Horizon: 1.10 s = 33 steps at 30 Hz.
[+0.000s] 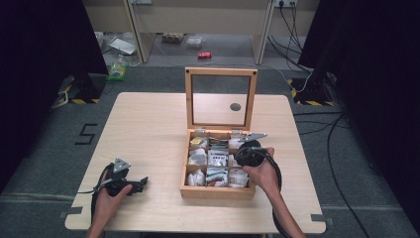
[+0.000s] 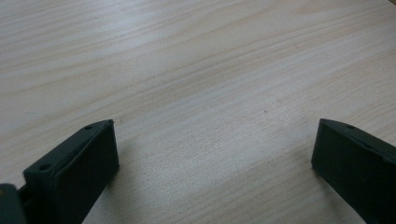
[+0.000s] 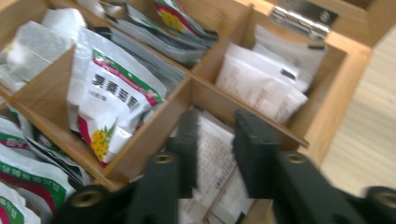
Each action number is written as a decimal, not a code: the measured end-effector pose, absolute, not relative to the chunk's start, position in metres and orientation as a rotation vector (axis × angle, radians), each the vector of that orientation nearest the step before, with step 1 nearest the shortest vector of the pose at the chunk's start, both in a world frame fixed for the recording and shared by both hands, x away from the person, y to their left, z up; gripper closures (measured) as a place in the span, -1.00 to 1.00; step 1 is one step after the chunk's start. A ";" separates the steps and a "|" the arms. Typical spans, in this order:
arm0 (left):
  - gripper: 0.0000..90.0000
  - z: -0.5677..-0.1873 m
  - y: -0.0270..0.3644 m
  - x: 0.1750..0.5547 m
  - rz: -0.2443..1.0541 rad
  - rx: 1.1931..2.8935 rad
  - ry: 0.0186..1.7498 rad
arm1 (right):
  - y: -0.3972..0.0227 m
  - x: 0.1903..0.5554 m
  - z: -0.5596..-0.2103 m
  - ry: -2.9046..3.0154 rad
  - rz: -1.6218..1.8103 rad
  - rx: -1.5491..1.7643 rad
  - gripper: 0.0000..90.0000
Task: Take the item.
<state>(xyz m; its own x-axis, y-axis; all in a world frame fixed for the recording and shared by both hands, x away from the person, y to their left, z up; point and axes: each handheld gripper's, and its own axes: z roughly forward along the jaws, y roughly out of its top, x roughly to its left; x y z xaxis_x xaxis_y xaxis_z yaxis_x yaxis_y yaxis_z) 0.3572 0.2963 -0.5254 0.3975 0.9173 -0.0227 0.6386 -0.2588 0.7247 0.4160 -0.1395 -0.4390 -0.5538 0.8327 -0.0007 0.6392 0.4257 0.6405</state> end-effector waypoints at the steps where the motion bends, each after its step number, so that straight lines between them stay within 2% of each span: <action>1: -1.00 -0.525 0.296 0.357 0.542 1.998 1.325 | -0.139 0.416 -0.439 2.372 0.843 1.278 0.36; 4: -1.00 -0.525 0.296 0.357 0.542 1.998 1.325 | -0.137 0.415 -0.440 2.361 0.830 1.328 0.21; 11: -1.00 -0.525 0.296 0.357 0.542 1.998 1.325 | -0.133 0.417 -0.449 2.379 0.808 1.387 0.13; 21: -1.00 -0.525 0.296 0.357 0.543 1.998 1.325 | -0.128 0.421 -0.452 2.427 0.733 1.357 0.16; 31: -1.00 -0.525 0.296 0.357 0.543 1.998 1.325 | -0.146 0.428 -0.456 2.450 0.947 1.387 0.78; 33: -1.00 -0.525 0.296 0.357 0.543 1.998 1.325 | -0.151 0.429 -0.457 2.445 0.997 1.398 0.84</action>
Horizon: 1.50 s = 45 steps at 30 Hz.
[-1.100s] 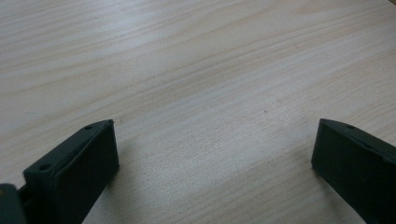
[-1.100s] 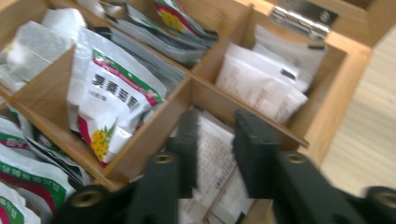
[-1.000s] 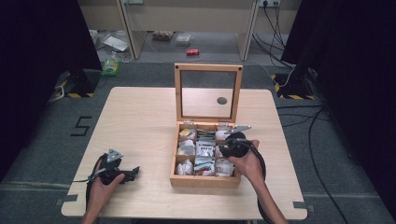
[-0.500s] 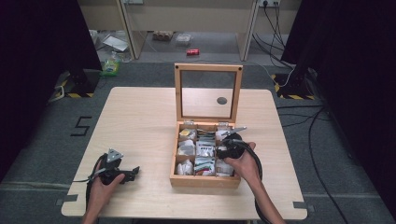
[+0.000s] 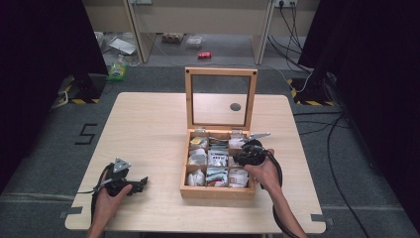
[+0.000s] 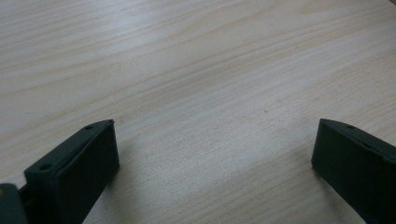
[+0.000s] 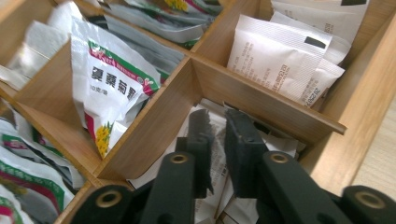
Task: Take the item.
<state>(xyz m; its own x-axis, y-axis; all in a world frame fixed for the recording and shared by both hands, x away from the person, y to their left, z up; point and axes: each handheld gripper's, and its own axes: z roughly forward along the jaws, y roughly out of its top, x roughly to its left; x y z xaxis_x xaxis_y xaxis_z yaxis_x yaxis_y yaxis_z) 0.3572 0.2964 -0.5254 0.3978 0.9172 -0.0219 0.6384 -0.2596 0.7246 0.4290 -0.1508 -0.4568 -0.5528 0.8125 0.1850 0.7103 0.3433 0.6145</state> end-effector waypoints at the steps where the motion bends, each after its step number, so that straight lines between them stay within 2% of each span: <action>1: -1.00 -0.525 0.296 0.357 0.542 1.999 1.324 | -0.151 0.429 -0.457 2.443 1.003 1.389 0.86; 8: -1.00 -0.525 0.296 0.357 0.542 1.999 1.324 | -0.145 0.423 -0.446 2.456 1.092 1.330 0.99; 20: -1.00 -0.525 0.296 0.357 0.543 1.999 1.323 | -0.144 0.417 -0.439 2.444 1.059 1.269 1.00; 26: -1.00 -0.525 0.296 0.357 0.543 1.999 1.323 | -0.144 0.415 -0.437 2.405 0.945 1.251 0.61; 33: -1.00 -0.525 0.296 0.357 0.543 1.999 1.323 | -0.139 0.415 -0.443 2.388 0.808 1.279 0.28; 39: -1.00 -0.525 0.296 0.357 0.543 1.999 1.323 | -0.134 0.417 -0.449 2.426 0.798 1.303 0.20; 45: -1.00 -0.525 0.296 0.357 0.543 1.999 1.323 | -0.136 0.419 -0.452 2.455 0.866 1.344 0.38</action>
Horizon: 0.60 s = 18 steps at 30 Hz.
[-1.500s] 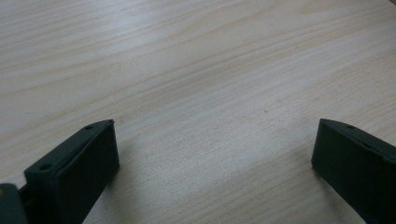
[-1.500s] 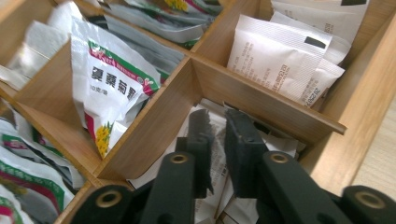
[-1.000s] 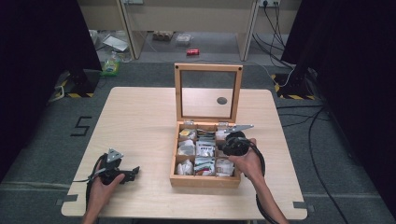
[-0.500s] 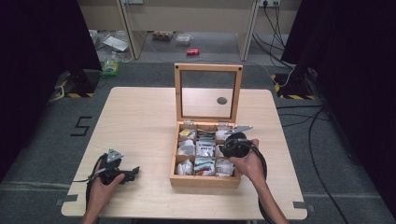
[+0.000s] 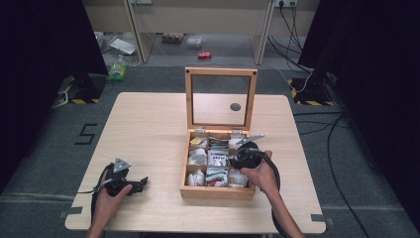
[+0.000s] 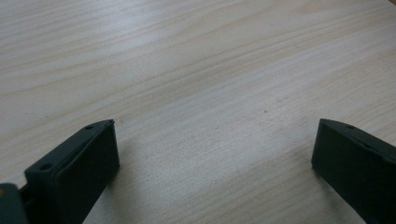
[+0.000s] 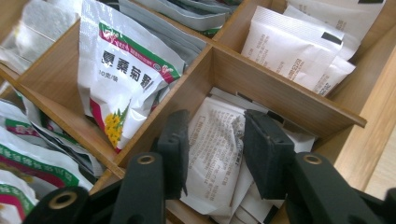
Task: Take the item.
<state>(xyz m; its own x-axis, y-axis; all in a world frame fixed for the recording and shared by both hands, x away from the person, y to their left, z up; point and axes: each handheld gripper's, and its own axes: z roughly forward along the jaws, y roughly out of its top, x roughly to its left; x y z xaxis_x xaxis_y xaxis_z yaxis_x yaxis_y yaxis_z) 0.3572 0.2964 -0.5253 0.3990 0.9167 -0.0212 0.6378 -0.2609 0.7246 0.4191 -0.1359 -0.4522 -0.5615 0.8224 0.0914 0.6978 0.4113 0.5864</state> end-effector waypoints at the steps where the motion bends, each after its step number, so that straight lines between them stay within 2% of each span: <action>1: -1.00 -0.525 0.296 0.357 0.543 1.999 1.323 | -0.137 0.420 -0.453 2.457 0.876 1.356 0.40; 4: -1.00 -0.525 0.296 0.357 0.543 1.999 1.323 | -0.139 0.421 -0.455 2.461 0.892 1.369 0.49; 9: -1.00 -0.525 0.296 0.357 0.543 1.999 1.323 | -0.141 0.422 -0.455 2.462 0.925 1.347 0.78; 18: -1.00 -0.525 0.296 0.357 0.543 1.999 1.323 | -0.135 0.420 -0.452 2.461 0.923 1.233 0.93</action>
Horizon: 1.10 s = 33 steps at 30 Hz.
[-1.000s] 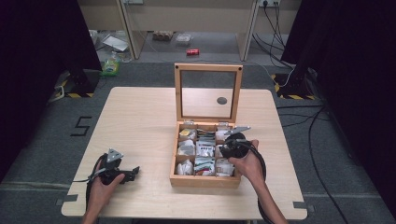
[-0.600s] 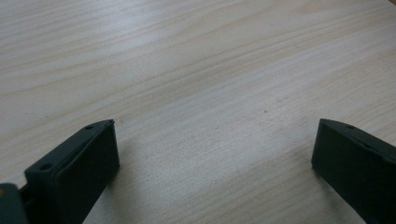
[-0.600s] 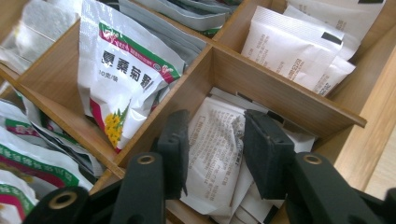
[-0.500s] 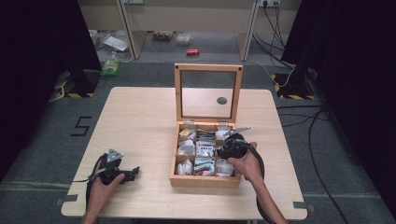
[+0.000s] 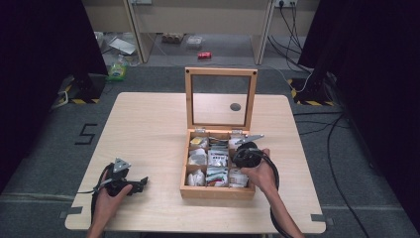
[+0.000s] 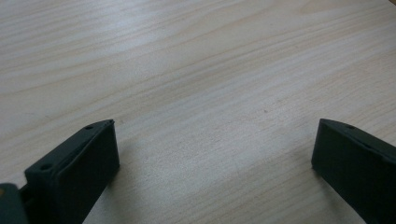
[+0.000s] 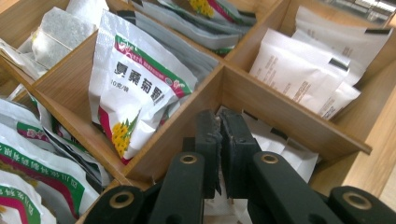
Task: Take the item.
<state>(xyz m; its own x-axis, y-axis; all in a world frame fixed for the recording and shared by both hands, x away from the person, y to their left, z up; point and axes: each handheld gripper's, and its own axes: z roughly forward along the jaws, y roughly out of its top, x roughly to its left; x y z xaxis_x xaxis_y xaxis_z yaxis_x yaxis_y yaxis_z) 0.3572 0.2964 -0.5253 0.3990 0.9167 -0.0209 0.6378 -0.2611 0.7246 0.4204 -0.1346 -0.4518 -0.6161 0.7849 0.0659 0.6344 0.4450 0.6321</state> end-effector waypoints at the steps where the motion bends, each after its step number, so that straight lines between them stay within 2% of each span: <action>1: -1.00 -0.525 0.296 0.357 0.543 1.999 1.323 | -0.134 0.420 -0.451 2.459 0.923 1.231 0.93; 33: -1.00 -0.525 0.296 0.357 0.543 1.999 1.323 | -0.165 0.402 -0.395 2.293 1.161 1.156 0.93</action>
<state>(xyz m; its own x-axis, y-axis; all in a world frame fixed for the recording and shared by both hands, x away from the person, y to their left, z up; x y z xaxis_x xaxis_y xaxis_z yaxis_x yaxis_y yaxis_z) 0.3572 0.2964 -0.5253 0.3990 0.9167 -0.0211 0.6377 -0.2609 0.7248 0.4017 -0.1647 -0.3953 -0.6203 0.7812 0.0706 0.5195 0.3417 0.7832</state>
